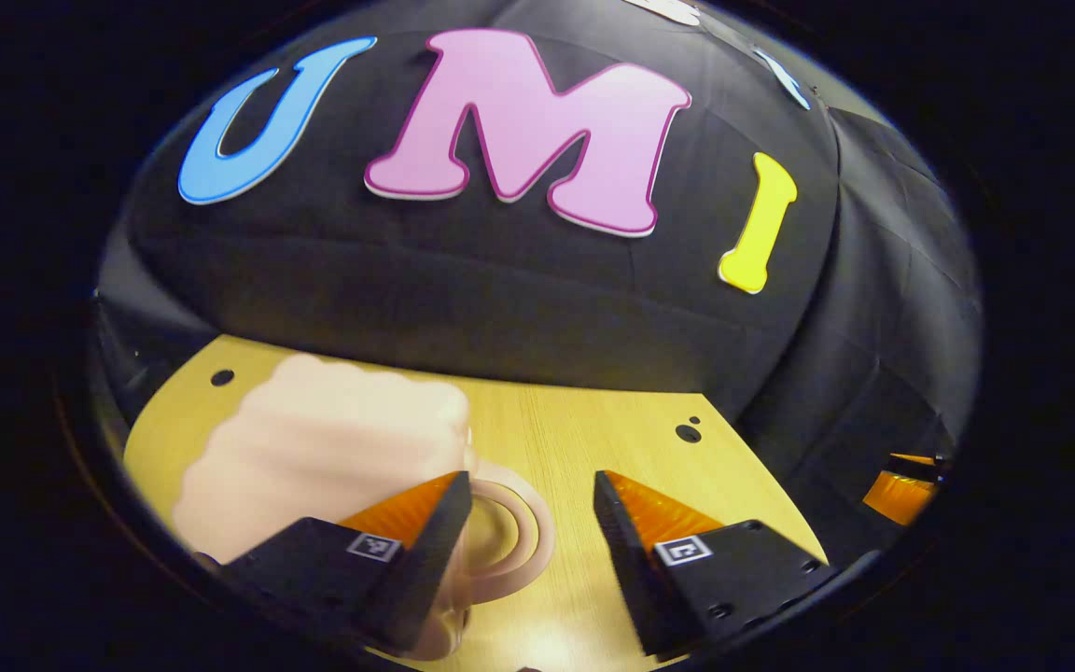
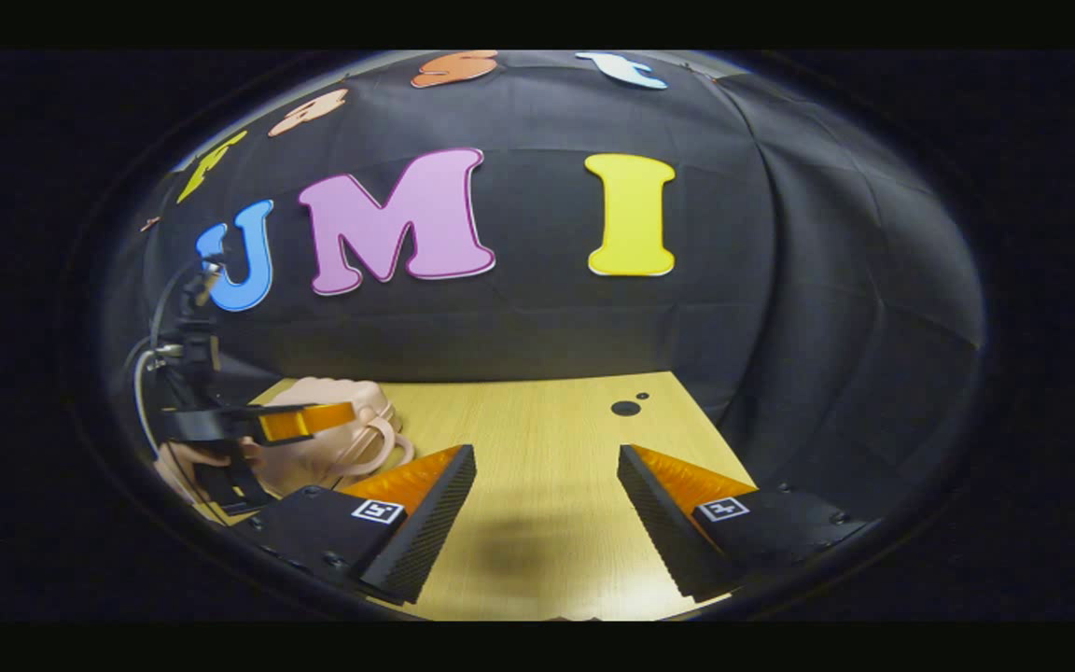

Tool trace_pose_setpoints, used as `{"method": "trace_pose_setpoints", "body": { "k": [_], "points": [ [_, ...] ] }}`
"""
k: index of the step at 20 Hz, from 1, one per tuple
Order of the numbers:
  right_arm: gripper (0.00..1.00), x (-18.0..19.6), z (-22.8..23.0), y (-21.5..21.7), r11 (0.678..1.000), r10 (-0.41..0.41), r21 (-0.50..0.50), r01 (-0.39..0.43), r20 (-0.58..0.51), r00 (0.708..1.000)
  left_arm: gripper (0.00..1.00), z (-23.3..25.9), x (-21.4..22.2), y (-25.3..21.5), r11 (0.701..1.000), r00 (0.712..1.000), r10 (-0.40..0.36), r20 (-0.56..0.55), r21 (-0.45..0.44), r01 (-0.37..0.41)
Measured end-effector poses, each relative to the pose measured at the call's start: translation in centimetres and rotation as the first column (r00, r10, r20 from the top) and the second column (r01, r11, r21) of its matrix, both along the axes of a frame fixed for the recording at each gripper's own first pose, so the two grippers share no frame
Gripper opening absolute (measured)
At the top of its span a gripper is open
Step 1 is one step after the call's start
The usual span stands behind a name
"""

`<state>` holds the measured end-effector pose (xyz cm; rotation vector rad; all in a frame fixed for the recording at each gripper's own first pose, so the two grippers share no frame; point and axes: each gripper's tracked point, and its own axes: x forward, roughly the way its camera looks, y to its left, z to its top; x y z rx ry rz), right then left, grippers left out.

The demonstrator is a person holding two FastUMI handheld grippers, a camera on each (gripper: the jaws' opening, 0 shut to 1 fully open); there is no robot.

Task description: First open the suitcase, pack the skin care products into it, and then close the suitcase.

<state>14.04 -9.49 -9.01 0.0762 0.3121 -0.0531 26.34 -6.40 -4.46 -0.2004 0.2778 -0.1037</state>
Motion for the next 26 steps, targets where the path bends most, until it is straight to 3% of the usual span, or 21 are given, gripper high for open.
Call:
{"method": "trace_pose_setpoints", "body": {
  "k": [1, 4, 9, 12, 17, 26],
  "points": [
    [0.98, -0.3, 0.8, 0.3, 1.000, -0.010, 0.003, 0.010, 0.016, 1.000, 1.00, 2.6, -1.2, 1.0, 0.999, 0.998, 0.023, 0.059, 0.022, -0.024],
    [0.98, -1.9, 3.4, 2.2, 0.999, -0.024, 0.023, 0.023, 0.054, 0.998, 0.96, 8.8, -6.3, 4.2, 0.994, 0.982, 0.067, 0.178, 0.071, -0.080],
    [0.98, -6.0, 8.9, 6.3, 1.000, -0.019, 0.019, 0.016, 0.161, 0.987, 0.96, 14.6, -14.9, 7.4, 0.996, 0.957, 0.082, 0.280, 0.022, -0.092],
    [0.98, -8.4, 10.7, 9.4, 1.000, 0.021, -0.013, -0.019, 0.187, 0.982, 0.96, 13.3, -19.1, 10.8, 0.996, 0.953, 0.079, 0.293, 0.024, -0.090],
    [0.98, -10.7, 12.3, 13.1, 0.996, 0.080, -0.051, -0.070, 0.221, 0.972, 0.96, 11.2, -21.5, 12.0, 0.997, 0.957, 0.073, 0.282, 0.012, -0.079],
    [0.96, -11.7, 13.3, 12.9, 0.990, 0.138, -0.040, -0.133, 0.247, 0.959, 0.96, 10.4, -23.4, 12.5, 0.990, 0.945, 0.128, 0.300, 0.011, -0.137]
  ]
}}
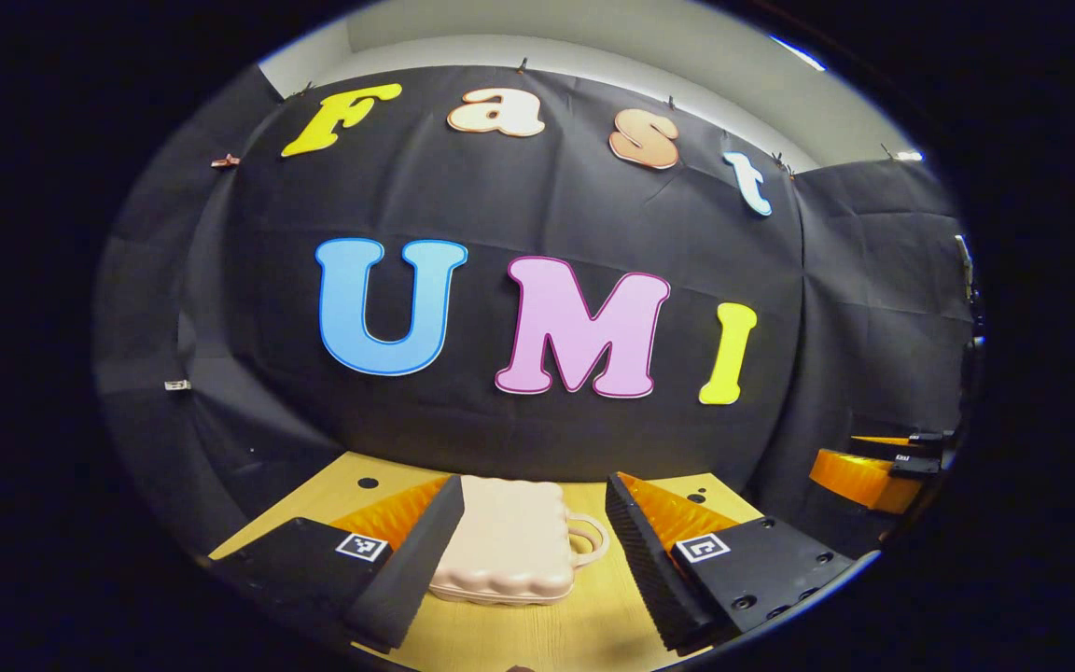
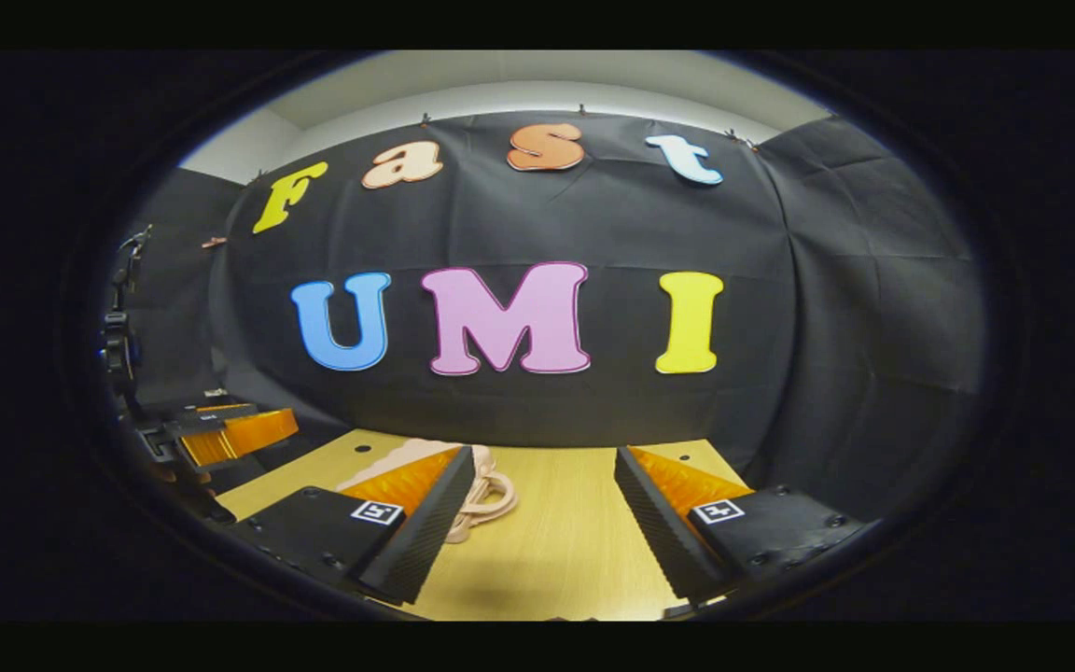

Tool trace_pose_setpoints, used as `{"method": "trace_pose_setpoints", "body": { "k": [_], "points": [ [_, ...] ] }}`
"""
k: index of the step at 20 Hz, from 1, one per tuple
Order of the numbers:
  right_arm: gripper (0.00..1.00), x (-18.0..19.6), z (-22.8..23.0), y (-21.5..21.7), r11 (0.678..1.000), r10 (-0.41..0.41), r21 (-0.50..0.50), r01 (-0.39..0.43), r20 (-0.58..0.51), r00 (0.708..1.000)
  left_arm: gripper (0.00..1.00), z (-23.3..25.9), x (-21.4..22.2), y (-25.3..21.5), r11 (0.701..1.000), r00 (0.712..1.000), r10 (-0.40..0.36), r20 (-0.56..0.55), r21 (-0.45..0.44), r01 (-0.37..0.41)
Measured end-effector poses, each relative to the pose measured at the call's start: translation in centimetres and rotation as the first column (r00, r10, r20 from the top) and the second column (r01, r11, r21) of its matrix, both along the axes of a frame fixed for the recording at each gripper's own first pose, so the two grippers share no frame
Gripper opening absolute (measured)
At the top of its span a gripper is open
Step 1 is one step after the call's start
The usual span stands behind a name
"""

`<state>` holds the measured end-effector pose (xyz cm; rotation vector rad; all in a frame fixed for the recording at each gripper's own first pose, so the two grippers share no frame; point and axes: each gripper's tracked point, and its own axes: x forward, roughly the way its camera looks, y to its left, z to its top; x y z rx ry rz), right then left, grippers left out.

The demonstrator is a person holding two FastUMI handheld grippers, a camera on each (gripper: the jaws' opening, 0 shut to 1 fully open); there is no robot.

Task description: First open the suitcase, pack the skin care products into it, and then close the suitcase.

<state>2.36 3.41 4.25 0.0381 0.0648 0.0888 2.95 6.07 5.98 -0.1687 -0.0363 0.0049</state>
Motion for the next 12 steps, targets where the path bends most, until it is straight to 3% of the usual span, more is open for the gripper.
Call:
{"method": "trace_pose_setpoints", "body": {
  "k": [12],
  "points": [
    [0.97, -0.6, -0.5, -2.1, 0.999, -0.036, 0.024, 0.036, 0.007, 0.999, 0.96, -0.8, -0.5, -2.8, 0.996, 0.999, -0.053, -0.011, 0.067, 0.054]
  ]
}}
